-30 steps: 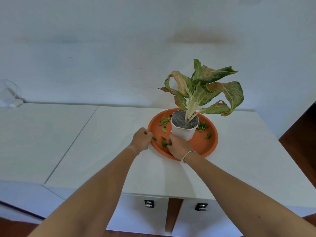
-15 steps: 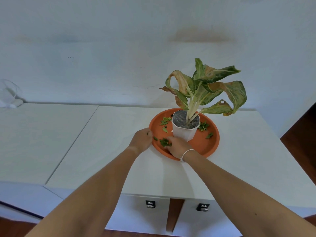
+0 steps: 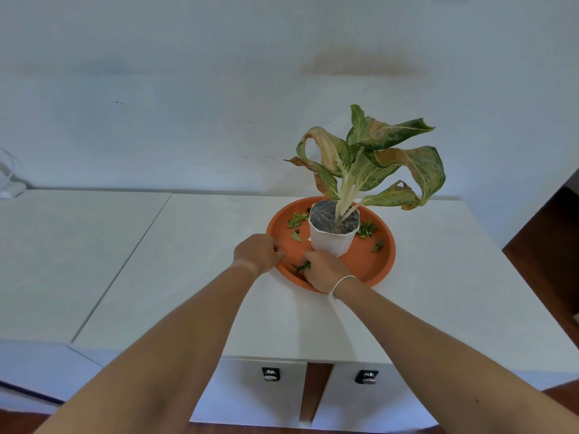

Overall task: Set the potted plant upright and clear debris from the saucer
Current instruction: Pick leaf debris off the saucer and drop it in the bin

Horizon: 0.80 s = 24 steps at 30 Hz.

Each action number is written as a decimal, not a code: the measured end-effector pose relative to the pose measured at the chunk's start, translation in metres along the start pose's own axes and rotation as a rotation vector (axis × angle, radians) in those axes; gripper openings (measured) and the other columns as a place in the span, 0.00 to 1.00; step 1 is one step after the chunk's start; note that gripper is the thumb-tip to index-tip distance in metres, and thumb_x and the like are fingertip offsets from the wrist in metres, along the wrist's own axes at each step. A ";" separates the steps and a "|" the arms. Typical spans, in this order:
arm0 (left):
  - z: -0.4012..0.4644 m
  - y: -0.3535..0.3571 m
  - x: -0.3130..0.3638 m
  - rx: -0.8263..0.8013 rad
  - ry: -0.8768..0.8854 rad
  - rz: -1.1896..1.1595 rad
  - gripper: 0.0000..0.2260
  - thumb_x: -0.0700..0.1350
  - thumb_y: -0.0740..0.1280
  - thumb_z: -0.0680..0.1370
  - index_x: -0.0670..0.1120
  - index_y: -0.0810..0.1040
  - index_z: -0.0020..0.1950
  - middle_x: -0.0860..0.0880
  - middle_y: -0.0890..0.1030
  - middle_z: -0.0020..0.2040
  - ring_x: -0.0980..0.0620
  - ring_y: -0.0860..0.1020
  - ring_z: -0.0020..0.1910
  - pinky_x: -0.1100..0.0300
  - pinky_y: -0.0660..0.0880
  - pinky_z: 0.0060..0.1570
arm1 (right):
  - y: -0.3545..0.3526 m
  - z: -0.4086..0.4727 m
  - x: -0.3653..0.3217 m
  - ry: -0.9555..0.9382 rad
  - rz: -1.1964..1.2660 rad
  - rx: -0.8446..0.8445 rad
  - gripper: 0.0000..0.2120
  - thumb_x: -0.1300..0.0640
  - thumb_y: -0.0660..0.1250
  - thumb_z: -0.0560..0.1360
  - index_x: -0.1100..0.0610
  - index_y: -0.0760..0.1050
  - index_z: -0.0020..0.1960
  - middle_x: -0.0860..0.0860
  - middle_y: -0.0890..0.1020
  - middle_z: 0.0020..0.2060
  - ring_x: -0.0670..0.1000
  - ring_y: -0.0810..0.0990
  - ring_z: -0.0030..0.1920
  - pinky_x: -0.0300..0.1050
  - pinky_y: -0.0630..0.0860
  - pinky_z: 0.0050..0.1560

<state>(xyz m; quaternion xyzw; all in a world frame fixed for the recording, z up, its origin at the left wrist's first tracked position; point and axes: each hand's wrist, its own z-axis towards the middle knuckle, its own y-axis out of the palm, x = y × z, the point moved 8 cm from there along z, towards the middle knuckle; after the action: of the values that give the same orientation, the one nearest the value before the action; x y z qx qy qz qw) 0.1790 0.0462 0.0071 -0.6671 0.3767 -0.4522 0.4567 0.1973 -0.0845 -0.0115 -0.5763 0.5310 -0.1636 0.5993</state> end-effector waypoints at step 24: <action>-0.018 0.002 0.007 0.094 -0.188 -0.779 0.17 0.44 0.50 0.79 0.45 0.65 0.31 0.46 0.68 0.31 0.49 0.66 0.32 0.60 0.62 0.31 | -0.017 -0.045 0.071 0.398 1.418 -0.137 0.11 0.57 0.52 0.74 0.54 0.61 0.33 0.47 0.65 0.19 0.44 0.60 0.16 0.30 0.52 0.17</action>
<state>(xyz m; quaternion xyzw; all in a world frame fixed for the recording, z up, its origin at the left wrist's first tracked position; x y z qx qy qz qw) 0.1636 0.0342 0.0099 -0.7769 0.0312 -0.5452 0.3134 0.1948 -0.1698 -0.0183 -0.0903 0.8835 0.1950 0.4162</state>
